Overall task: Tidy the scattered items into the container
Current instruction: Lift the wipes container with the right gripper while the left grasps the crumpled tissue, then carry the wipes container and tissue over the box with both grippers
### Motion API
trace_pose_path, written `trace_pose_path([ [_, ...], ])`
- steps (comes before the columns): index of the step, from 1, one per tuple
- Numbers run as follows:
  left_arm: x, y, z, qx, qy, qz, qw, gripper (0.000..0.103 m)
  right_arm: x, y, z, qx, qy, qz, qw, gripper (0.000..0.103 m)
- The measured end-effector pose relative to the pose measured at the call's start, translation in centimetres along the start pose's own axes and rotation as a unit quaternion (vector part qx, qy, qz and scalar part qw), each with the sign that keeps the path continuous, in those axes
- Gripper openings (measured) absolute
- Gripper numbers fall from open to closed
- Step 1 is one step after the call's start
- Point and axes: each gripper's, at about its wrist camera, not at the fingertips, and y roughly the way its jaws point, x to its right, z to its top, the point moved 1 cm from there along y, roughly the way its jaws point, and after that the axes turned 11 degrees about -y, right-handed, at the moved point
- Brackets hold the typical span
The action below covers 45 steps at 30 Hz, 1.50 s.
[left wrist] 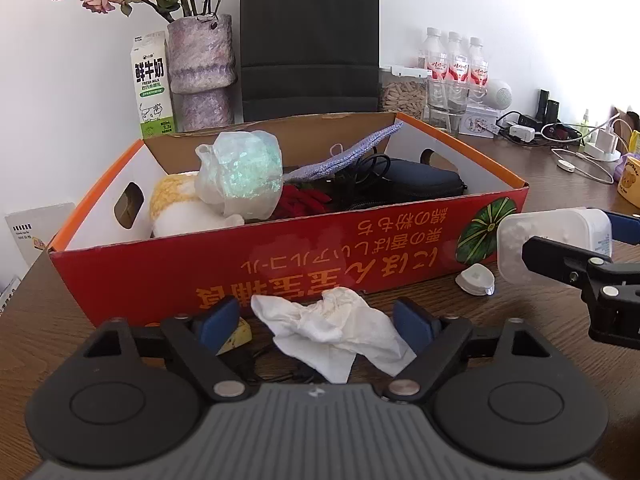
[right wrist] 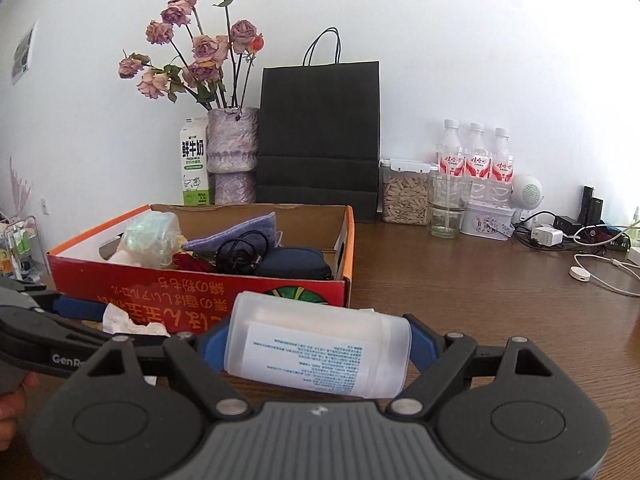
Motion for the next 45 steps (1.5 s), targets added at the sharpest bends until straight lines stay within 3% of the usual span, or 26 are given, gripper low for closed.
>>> trace_pose_path([
  [3, 0.0, -0.1, -0.1, 0.000, -0.002, -0.004, 1.0000, 0.069, -0.2, 0.0, -0.1, 0.002, -0.001, 0.004, 1.000, 0.085],
  [7, -0.2, 0.3, -0.4, -0.020, -0.008, -0.013, 0.9997, 0.026, -0.3, -0.1, -0.1, 0.003, -0.001, 0.005, 1.000, 0.085],
  [10, -0.4, -0.3, -0.3, -0.009, -0.015, -0.022, 0.9996, 0.020, -0.3, 0.0, -0.2, 0.003, 0.000, 0.003, 1.000, 0.085],
  [28, -2.1, -4.7, 0.7, 0.050, -0.037, -0.030, 0.9976, 0.019, -1.8, -1.9, 0.4, 0.039, -0.012, -0.001, 0.999, 0.085],
  [45, -3.3, -6.2, 6.3, 0.133, -0.043, -0.025, 0.9898, 0.019, -3.7, -0.7, 7.1, 0.091, -0.038, 0.007, 0.995, 0.085],
])
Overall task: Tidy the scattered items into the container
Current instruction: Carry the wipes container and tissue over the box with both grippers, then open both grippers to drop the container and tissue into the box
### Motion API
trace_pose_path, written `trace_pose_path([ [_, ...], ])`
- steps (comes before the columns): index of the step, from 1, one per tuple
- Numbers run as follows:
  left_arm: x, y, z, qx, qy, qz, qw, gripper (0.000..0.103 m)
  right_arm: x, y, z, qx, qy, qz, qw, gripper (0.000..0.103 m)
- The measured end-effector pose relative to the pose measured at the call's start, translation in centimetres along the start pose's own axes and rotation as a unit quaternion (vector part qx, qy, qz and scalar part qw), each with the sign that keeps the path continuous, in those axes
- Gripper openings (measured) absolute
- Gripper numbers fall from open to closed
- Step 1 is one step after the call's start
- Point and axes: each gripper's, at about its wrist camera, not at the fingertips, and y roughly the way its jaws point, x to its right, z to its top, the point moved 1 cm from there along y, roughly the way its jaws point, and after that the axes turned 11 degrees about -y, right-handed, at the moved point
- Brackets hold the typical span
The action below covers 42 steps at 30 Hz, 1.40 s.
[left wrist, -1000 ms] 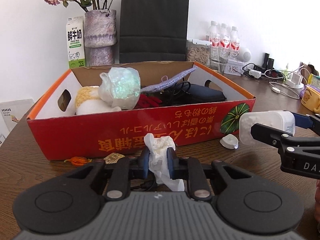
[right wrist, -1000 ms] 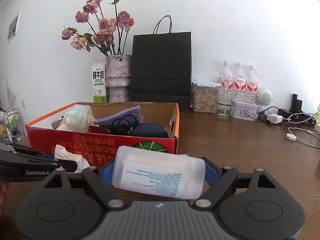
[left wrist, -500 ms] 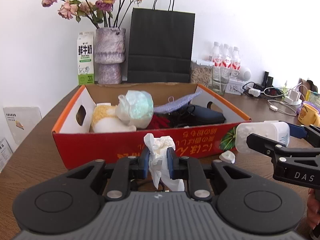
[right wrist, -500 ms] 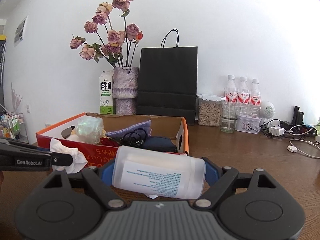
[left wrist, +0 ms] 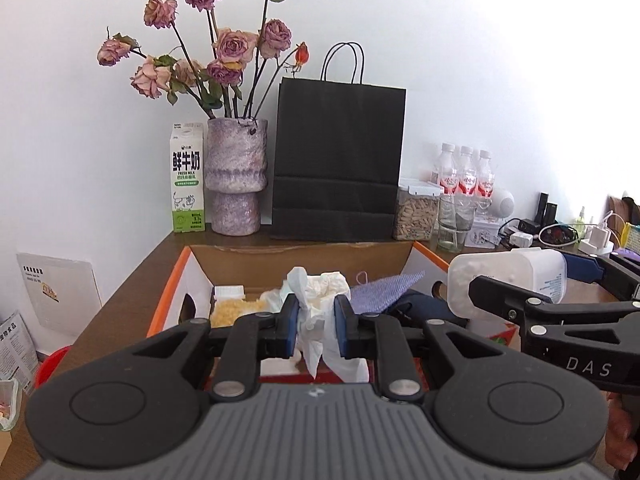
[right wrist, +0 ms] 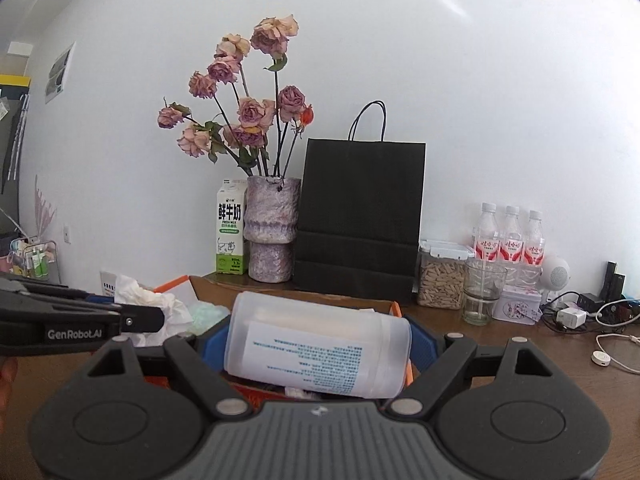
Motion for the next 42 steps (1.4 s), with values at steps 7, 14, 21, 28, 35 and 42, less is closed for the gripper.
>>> trace_pose_path([
  [7, -0.6, 3.0, 3.2, 0.023, -0.006, 0.005, 0.9997, 0.019, 0.4, 4.2, 2.6, -0.001, 0.001, -0.008, 1.000, 0.085],
  [14, -1.4, 9.1, 5.4, 0.007, -0.019, 0.030, 0.9993, 0.019, 0.4, 10.6, 3.7, -0.019, 0.003, -0.018, 1.000, 0.085],
  [21, -3.2, 13.4, 4.3, -0.036, -0.024, 0.061, 0.9972, 0.019, -0.1, 15.1, 2.1, -0.053, 0.004, -0.006, 0.999, 0.085],
  [28, -3.2, 13.3, 3.6, -0.026, -0.010, 0.086, 0.9959, 0.103, 0.7, 15.4, 1.0, -0.063, 0.029, 0.011, 0.998, 0.102],
  [35, -3.6, 11.2, 4.0, 0.018, -0.029, 0.082, 0.9961, 0.103, 1.7, 14.0, 1.2, -0.052, 0.053, -0.008, 0.997, 0.103],
  [42, -4.3, 9.6, 2.8, 0.051, -0.031, 0.090, 0.9941, 0.103, 1.1, 12.8, 0.6, -0.050, 0.035, -0.023, 0.998, 0.103],
])
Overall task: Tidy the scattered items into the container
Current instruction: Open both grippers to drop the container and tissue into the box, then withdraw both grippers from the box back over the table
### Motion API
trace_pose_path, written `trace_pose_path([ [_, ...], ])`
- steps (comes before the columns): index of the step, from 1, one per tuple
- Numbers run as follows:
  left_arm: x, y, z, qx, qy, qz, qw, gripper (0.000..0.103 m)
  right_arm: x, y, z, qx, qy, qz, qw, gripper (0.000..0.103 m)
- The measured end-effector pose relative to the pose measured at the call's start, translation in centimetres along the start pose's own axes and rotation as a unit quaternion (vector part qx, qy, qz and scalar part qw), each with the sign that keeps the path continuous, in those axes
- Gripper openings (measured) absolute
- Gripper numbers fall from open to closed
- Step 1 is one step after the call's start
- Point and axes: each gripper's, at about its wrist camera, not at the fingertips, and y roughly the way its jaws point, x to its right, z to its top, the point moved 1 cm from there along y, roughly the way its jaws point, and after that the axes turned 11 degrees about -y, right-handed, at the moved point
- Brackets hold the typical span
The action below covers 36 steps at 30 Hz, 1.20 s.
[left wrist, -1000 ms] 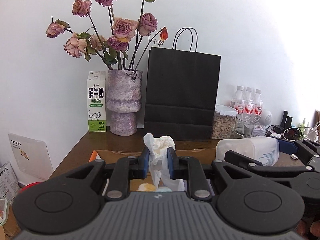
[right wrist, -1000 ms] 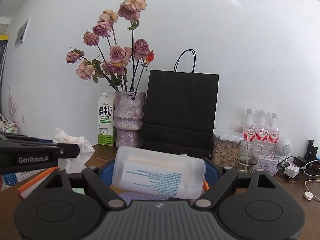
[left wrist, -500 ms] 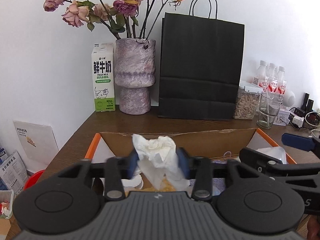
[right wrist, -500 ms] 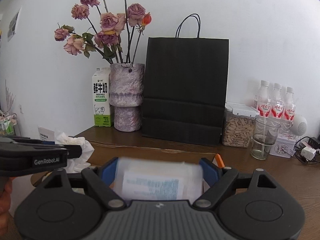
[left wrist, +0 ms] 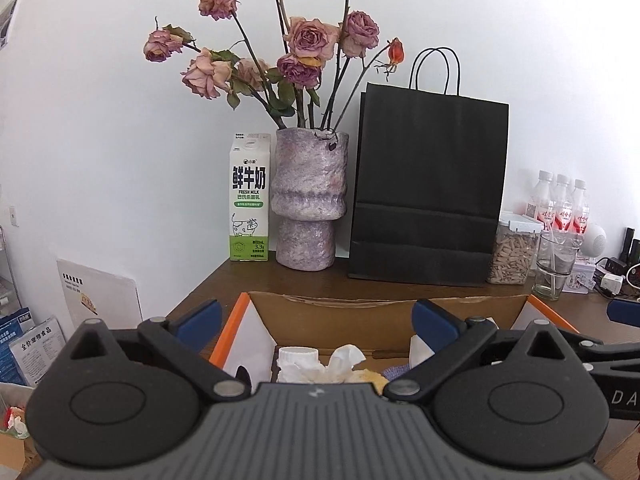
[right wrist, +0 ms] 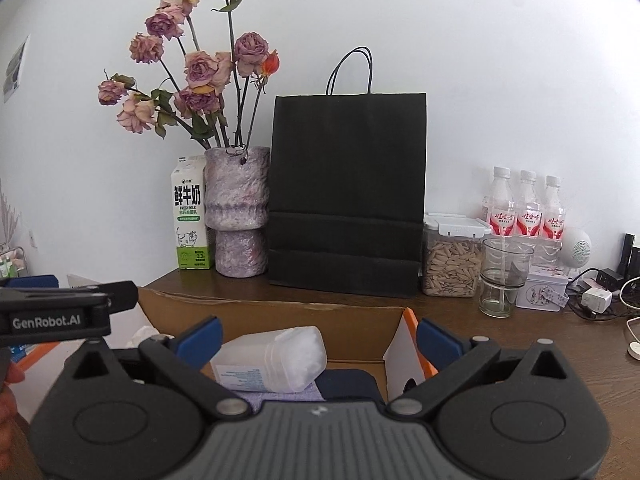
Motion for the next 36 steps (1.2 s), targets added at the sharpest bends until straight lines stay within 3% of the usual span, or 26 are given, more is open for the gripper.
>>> trace_pose_path([
  [8, -1.0, -2.1, -1.4, 0.016, -0.002, -0.006, 0.9998, 0.103, -1.3, -2.2, -1.9, 0.014, -0.038, -0.031, 0.999, 0.103],
  [22, -2.8, -7.6, -4.4, 0.028, 0.009, -0.006, 0.9996, 0.103, -1.4, -7.1, -5.5, 0.005, -0.049, -0.033, 0.998, 0.103],
  [32, -3.3, -8.9, -6.7, -0.022, 0.023, 0.000, 0.9995, 0.103, -0.5, -10.0, -7.9, -0.027, -0.027, -0.009, 0.999, 0.103],
  [36, -4.0, -9.7, -7.0, -0.036, 0.004, -0.001, 0.9993, 0.103, 0.3, -10.7, -8.5, -0.047, -0.002, 0.009, 0.999, 0.103],
])
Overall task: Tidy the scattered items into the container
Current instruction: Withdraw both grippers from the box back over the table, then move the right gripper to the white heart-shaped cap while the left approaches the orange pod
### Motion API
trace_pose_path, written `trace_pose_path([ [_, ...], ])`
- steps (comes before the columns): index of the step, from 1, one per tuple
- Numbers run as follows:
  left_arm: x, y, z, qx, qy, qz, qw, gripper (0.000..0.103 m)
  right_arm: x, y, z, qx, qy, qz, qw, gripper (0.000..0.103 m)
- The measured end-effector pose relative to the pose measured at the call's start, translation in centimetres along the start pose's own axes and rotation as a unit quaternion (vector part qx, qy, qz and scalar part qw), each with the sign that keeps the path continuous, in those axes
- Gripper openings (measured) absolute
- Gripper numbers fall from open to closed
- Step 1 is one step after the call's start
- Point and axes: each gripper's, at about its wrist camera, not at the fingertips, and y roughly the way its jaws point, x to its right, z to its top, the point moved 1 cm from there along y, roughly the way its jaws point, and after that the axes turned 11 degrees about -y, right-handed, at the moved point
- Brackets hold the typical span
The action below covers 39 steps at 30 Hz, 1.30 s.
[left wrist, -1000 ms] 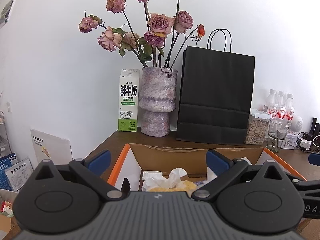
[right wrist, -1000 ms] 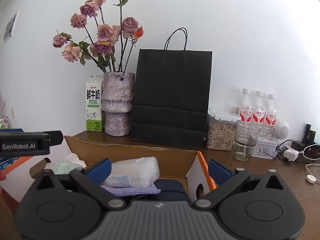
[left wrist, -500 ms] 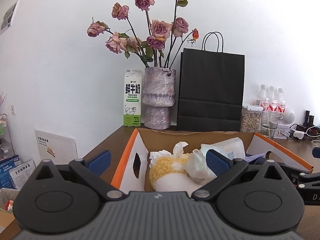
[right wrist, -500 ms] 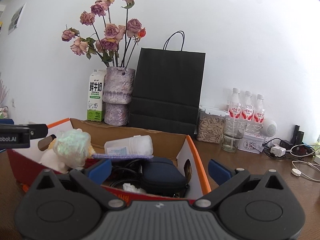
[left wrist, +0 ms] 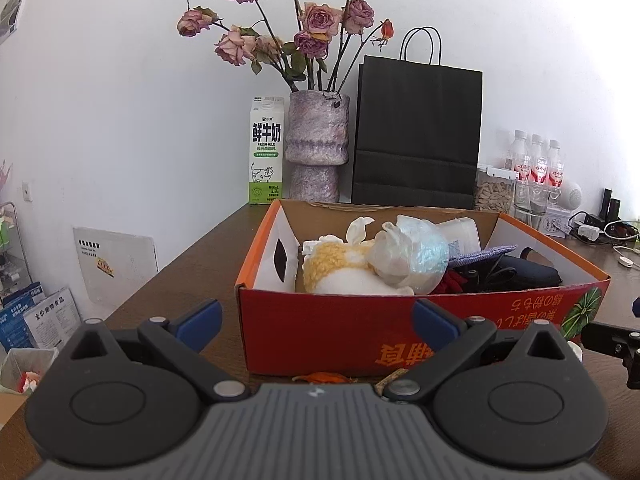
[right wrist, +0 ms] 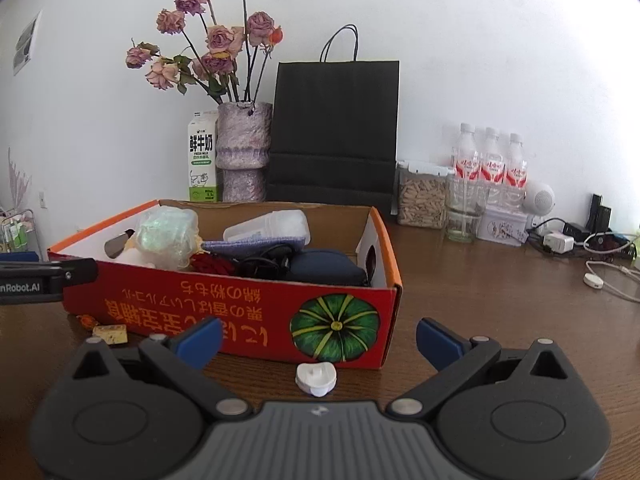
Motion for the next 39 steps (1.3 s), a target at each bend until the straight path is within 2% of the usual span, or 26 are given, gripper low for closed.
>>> trace_pose_path([
  [5, -1.2, 0.3, -0.5, -0.063, -0.028, 0.009, 0.9976, 0.103, 0.6, 0.1, -0.9, -0.043, 0.020, 0.016, 0.999, 0.103],
  [11, -2.1, 1.6, -1.6, -0.144, -0.041, 0.022, 0.9885, 0.103, 0.3, 1.0, -1.5, -0.097, 0.013, 0.013, 0.995, 0.103],
  [14, -1.7, 1.7, -1.9, -0.151, -0.024, 0.025, 0.9880, 0.103, 0.3, 2.0, -2.1, -0.143, 0.014, 0.027, 0.989, 0.103],
  [20, -0.5, 2.0, -2.4, -0.163, 0.025, 0.043, 0.9854, 0.103, 0.2, 2.2, -2.3, -0.145, 0.016, 0.026, 0.989, 0.103],
  [39, -1.1, 2.4, -2.0, -0.166, 0.026, 0.031, 0.9853, 0.103, 0.0, 2.9, -1.8, -0.144, 0.013, 0.032, 0.989, 0.103],
])
